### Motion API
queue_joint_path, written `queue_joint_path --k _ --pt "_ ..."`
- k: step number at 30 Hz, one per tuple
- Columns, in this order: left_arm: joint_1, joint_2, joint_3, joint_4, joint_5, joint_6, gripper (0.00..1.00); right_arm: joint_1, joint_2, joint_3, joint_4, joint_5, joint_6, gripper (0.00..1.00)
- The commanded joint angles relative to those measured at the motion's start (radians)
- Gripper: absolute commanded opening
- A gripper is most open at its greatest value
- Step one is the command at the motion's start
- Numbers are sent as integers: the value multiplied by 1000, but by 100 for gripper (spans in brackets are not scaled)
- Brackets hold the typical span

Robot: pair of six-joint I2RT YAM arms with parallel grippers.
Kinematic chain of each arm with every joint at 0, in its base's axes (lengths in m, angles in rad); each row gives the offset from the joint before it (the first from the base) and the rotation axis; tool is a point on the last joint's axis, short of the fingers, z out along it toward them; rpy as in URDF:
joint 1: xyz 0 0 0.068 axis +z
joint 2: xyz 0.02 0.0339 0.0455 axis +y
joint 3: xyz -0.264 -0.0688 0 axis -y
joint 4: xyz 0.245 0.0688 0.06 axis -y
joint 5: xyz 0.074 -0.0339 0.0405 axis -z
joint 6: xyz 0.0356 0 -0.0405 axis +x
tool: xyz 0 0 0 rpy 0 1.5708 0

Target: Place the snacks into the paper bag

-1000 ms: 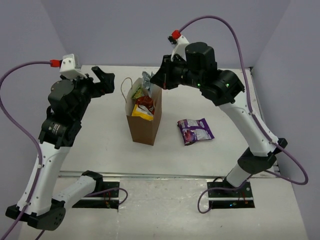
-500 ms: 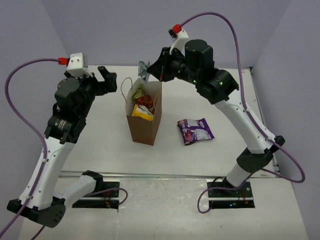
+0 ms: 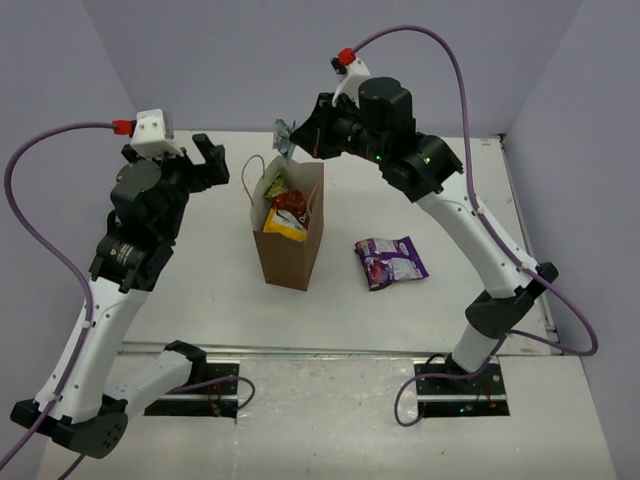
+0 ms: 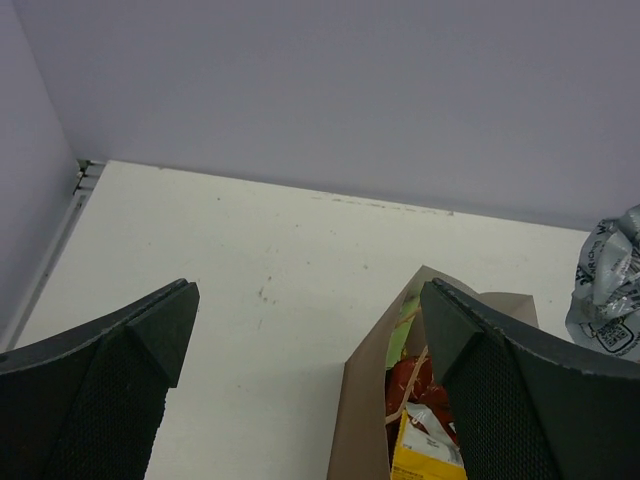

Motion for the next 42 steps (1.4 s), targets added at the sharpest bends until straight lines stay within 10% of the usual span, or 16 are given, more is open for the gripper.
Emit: queue_joint_path --k 1,3,4,5,14,23,34,42 --pt "-4 0 -18 59 -40 27 100 -19 1 22 60 -22 14 0" --pt "-4 4 -19 71 -56 33 100 -27 2 22 63 -31 25 25" --pt "-4 7 -18 76 -60 36 100 -28 1 22 62 -20 33 84" --pt "-3 10 -16 81 -66 40 100 -30 -2 22 63 -1 37 99" --pt "-4 0 -29 96 -76 68 100 -37 -91 -74 79 116 0 99" --pt "-4 -33 -32 48 -71 42 100 -132 -387 -483 80 552 229 99" --pt "-3 -89 -52 -114 -250 -47 100 -243 -771 -936 -234 523 578 99" --pt "-4 -132 2 -364 -106 -300 100 -281 -898 -1116 -360 442 773 99"
